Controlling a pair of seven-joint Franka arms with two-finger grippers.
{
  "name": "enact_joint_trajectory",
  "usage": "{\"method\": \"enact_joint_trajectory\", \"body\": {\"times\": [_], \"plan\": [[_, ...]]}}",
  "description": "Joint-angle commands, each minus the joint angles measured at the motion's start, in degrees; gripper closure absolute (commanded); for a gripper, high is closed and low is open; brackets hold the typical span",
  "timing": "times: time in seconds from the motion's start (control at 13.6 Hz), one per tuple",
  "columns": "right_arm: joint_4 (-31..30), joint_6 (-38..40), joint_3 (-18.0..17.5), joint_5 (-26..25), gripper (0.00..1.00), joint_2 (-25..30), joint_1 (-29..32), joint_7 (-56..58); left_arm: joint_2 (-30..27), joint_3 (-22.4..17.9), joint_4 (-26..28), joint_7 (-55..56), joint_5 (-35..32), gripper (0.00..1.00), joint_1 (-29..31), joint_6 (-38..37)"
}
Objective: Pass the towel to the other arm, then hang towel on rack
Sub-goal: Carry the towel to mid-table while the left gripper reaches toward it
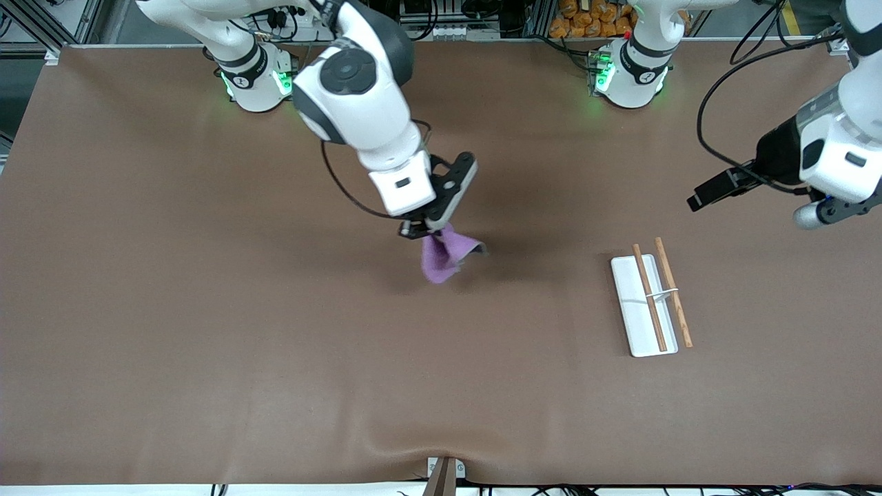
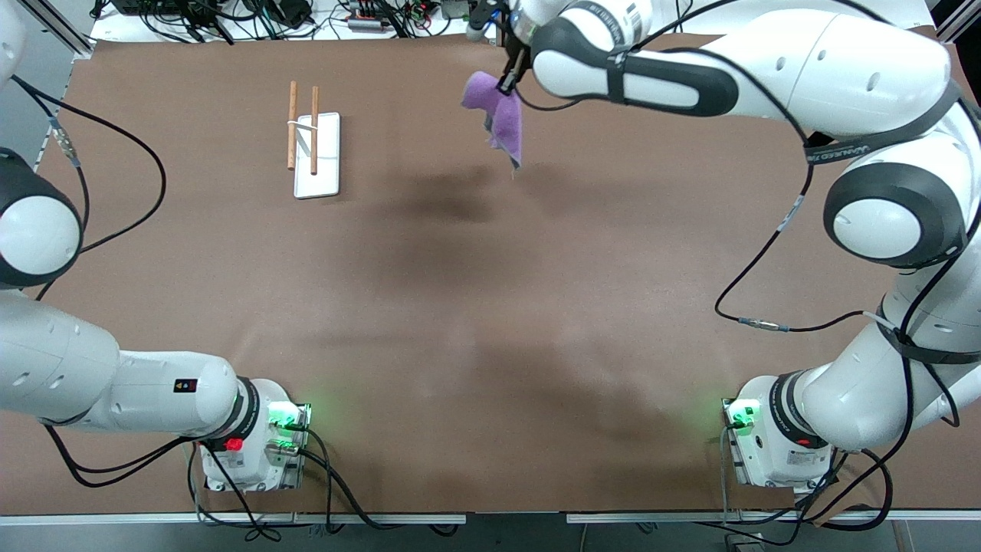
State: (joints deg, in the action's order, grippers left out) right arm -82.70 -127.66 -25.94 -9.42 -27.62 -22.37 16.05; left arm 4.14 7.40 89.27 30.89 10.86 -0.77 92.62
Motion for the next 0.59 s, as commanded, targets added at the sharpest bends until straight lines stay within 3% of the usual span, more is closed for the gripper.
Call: {"method": "enact_joint_trajectory", "body": {"times": [0.0,0.22,0.51], "plan": [[0.8,-3.3,0.4,-1.9,1.00,-1.0,-2.7,0.4,2.3,0.6,-0.4,2.6,2.1,0.00,-0.4,0.5],[2.3,-3.4,0.4,-4.6,1.00,-2.6,-3.4,0.6,4.6,3.3,-0.3,3.8,2.1,0.00,-0.4,0.5],[3.9,-3.4,0.5,-5.0,1.00,-3.8,-4.6,0.6,8.9,6.1,-0.5,13.2,2.7,0.00,-2.3,2.3]]}}
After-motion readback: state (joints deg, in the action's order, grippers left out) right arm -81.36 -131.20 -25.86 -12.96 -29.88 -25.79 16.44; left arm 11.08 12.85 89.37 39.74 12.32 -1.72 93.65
